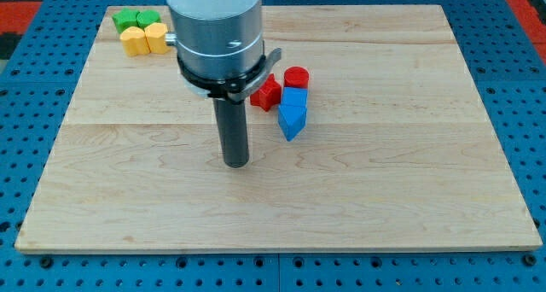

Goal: Push the red star into the red circle

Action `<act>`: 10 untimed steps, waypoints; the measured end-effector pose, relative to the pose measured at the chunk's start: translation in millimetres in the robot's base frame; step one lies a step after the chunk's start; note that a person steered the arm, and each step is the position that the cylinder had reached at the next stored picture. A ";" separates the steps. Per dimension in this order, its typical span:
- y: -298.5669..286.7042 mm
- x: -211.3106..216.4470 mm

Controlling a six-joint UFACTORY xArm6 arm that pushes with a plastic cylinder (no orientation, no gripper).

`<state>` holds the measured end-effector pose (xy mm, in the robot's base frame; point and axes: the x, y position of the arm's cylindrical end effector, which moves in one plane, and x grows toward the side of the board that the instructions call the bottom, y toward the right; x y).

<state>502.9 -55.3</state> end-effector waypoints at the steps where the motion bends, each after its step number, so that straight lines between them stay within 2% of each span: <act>1: -1.2 0.8; 2: -9.6 -2.1; 3: -57.1 -13.8; 5: -97.7 -73.2; 6: -28.8 -76.0; 8: 93.5 -116.4; 9: 145.2 -118.3; 10: 158.4 -123.2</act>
